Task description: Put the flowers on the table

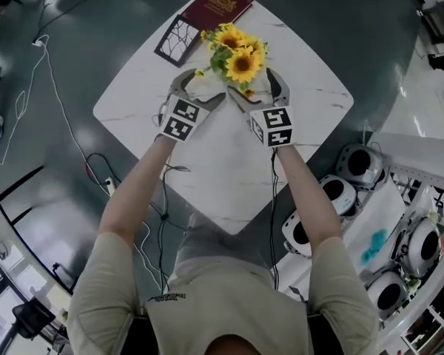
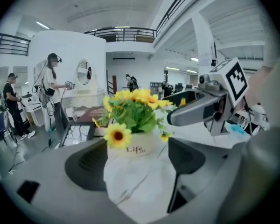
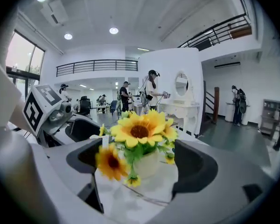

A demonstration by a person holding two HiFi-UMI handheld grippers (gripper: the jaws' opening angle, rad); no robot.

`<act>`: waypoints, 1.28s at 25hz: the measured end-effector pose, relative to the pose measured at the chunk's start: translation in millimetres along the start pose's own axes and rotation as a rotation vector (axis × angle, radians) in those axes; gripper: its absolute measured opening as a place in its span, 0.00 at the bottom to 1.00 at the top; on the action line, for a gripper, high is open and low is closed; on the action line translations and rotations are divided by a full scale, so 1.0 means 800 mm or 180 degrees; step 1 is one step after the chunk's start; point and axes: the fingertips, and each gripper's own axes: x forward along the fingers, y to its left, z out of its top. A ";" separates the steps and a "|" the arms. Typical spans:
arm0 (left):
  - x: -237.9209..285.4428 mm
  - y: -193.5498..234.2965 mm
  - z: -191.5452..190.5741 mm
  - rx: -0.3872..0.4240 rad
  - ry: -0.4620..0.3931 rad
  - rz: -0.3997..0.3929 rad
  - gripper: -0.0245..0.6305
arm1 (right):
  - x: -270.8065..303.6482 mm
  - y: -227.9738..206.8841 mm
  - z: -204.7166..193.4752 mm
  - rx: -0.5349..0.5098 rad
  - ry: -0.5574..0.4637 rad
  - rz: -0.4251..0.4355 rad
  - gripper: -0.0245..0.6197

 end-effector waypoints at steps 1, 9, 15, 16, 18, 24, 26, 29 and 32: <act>-0.012 -0.001 0.010 -0.0011 -0.0060 0.0027 0.64 | -0.008 0.000 0.013 0.0009 -0.0047 -0.0012 0.79; -0.109 -0.020 0.102 -0.0044 -0.0442 0.0145 0.48 | -0.100 0.016 0.129 -0.0177 -0.0466 -0.0127 0.75; -0.191 -0.042 0.176 0.0082 -0.0645 0.0151 0.37 | -0.195 0.038 0.224 -0.0310 -0.0928 -0.0305 0.50; -0.207 -0.048 0.189 0.0130 -0.0687 0.0153 0.35 | -0.211 0.042 0.237 -0.0305 -0.0997 -0.0319 0.47; -0.238 -0.059 0.214 0.0208 -0.0790 0.0153 0.32 | -0.241 0.052 0.260 -0.0287 -0.1092 -0.0319 0.41; -0.329 -0.099 0.270 0.0229 -0.1137 0.0110 0.22 | -0.326 0.099 0.317 -0.0347 -0.1351 -0.0213 0.31; -0.357 -0.114 0.286 0.0246 -0.1290 0.0098 0.20 | -0.351 0.115 0.332 -0.0374 -0.1475 -0.0174 0.25; -0.392 -0.143 0.297 0.0405 -0.1359 0.0083 0.14 | -0.385 0.135 0.344 -0.0368 -0.1584 -0.0094 0.19; -0.415 -0.172 0.300 0.0587 -0.1380 0.0093 0.11 | -0.409 0.151 0.345 -0.0284 -0.1593 0.0017 0.16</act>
